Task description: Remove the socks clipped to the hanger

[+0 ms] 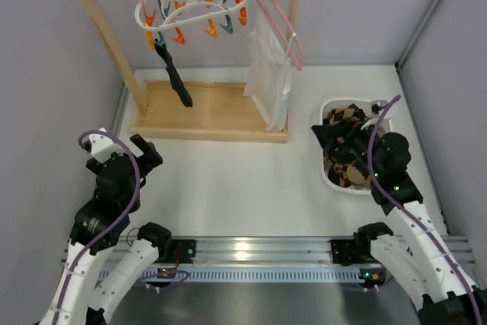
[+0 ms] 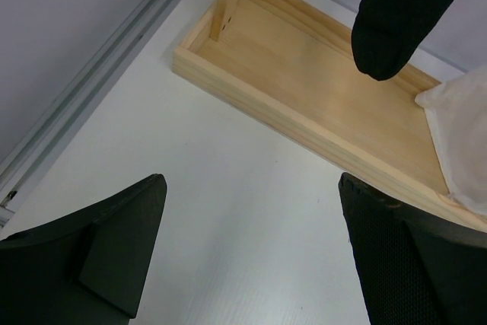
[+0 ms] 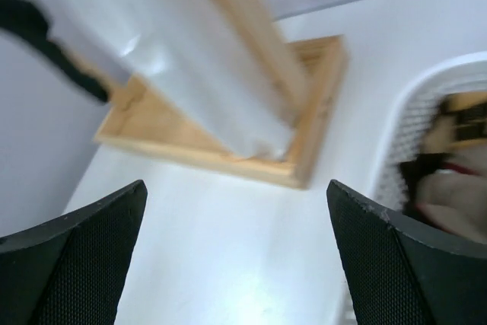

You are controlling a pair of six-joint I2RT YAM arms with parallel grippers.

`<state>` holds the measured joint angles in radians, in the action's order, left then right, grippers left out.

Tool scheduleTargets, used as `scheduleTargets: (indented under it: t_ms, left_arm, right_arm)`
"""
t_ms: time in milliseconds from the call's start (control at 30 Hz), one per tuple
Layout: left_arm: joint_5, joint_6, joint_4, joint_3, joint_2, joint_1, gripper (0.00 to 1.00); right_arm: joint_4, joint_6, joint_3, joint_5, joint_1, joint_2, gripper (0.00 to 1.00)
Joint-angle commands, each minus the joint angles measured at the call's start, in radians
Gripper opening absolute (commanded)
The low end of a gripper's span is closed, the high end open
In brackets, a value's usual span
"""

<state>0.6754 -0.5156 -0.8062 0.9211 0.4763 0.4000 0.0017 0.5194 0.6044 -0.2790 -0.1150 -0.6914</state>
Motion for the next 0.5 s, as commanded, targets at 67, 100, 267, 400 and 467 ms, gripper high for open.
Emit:
scheduleTargets:
  t_ms: [67,100,267,400,467]
  left_arm:
    - [0.046,-0.023,0.041,-0.019,-0.041,-0.007,0.98]
    - [0.046,-0.021,0.039,-0.019,-0.044,-0.007,0.98]
    - [0.044,-0.02,0.041,-0.022,-0.059,-0.009,0.98]
    - [0.024,-0.012,0.041,-0.024,-0.061,-0.009,0.98]
    - [0.024,-0.008,0.042,-0.024,-0.061,-0.009,0.98]
  right_arm:
    - [0.273,-0.025,0.03,0.187,-0.478,-0.068,0.96]
    - [0.291,-0.042,0.046,0.226,-0.594,-0.1,0.96]
    - [0.34,-0.183,0.26,0.351,-0.813,-0.437,0.97]
    - [0.35,-0.259,0.441,0.408,-0.888,-0.679,0.99]
    - [0.356,-0.275,0.553,0.413,-0.89,-0.808,0.99]
